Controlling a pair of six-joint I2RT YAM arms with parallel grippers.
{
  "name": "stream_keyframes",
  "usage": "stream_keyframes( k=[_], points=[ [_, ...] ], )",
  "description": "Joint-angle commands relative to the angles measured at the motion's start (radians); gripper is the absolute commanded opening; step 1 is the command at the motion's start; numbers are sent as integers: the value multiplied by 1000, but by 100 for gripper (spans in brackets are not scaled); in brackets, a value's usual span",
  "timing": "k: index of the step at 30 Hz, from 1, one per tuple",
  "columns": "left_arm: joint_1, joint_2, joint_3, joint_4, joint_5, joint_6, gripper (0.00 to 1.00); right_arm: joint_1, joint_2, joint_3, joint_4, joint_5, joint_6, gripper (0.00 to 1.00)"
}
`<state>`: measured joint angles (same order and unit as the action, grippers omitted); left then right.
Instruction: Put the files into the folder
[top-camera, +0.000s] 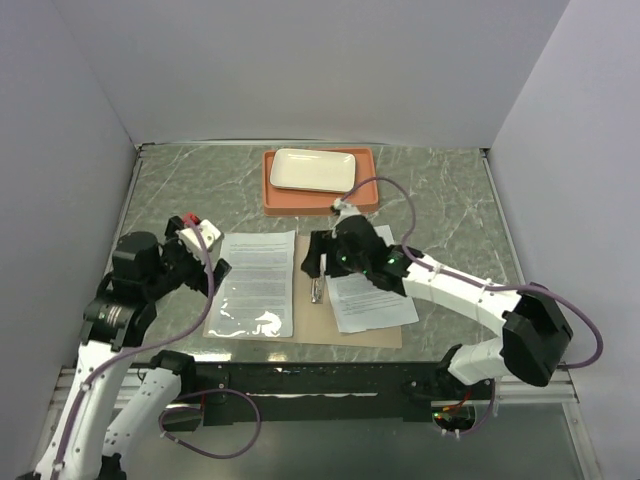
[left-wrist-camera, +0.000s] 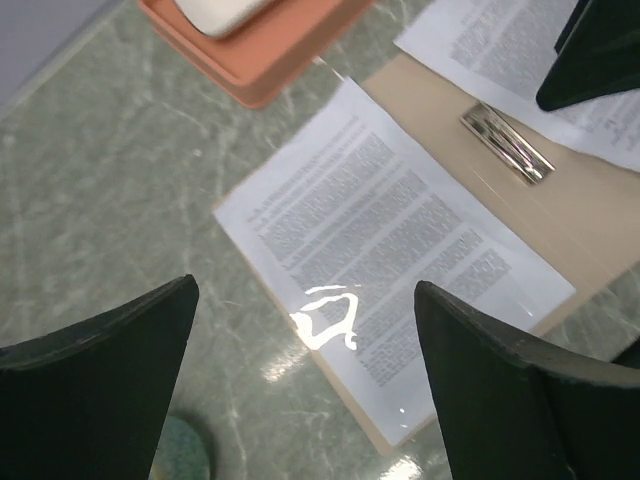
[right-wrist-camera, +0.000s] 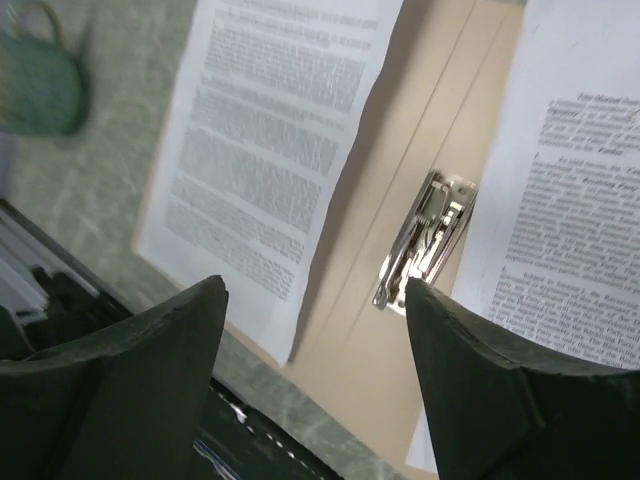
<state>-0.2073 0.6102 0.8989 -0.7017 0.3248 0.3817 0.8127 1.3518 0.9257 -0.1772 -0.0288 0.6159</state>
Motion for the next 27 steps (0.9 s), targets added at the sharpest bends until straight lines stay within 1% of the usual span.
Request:
stream_keyframes(
  k=[1,2,3,4,5,7,8,9,10,12,13,14,16,17,19,20,24,27],
  points=[
    [-1,120,-8,-47,119,13,96,71,20,35,-47,113,-27,80],
    [-4,161,-5,-42,112,0,96,69,15,16,-26,112,-13,80],
    [-10,183,6,-35,94,-29,99,68,12,-16,-13,103,5,79],
    [-17,206,14,-30,80,-41,97,66,12,-28,-8,99,18,77],
    [-24,258,23,-30,68,-68,93,66,17,-37,-7,93,37,74],
    [-63,315,61,-24,13,-95,81,65,23,-68,10,83,60,70],
    [-76,373,73,-22,-3,-107,75,65,30,-80,21,69,86,65],
    [-99,403,101,-22,-15,-133,67,63,35,-100,30,69,99,63],
    [-112,430,113,-24,-26,-144,65,60,38,-113,38,73,113,63],
    [-153,499,138,-24,-35,-174,63,33,40,-178,86,34,156,62],
    [-170,514,140,-16,-44,-190,62,17,40,-203,161,0,168,62],
    [-190,543,138,4,-58,-208,62,-10,46,-224,182,-49,191,58],
    [-243,568,129,28,-64,-231,61,-35,81,-249,255,-91,205,53],
    [-263,592,127,56,-72,-253,61,-44,93,-254,271,-109,212,47],
    [-313,618,121,86,-79,-274,61,-64,128,-260,315,-147,220,43],
    [-329,647,120,100,-89,-291,60,-69,138,-261,330,-160,228,39],
    [-398,736,130,157,-102,-316,58,-83,165,-278,392,-201,246,38],
    [-429,807,149,174,-89,-326,57,-84,184,-280,416,-221,258,36]
  ],
)
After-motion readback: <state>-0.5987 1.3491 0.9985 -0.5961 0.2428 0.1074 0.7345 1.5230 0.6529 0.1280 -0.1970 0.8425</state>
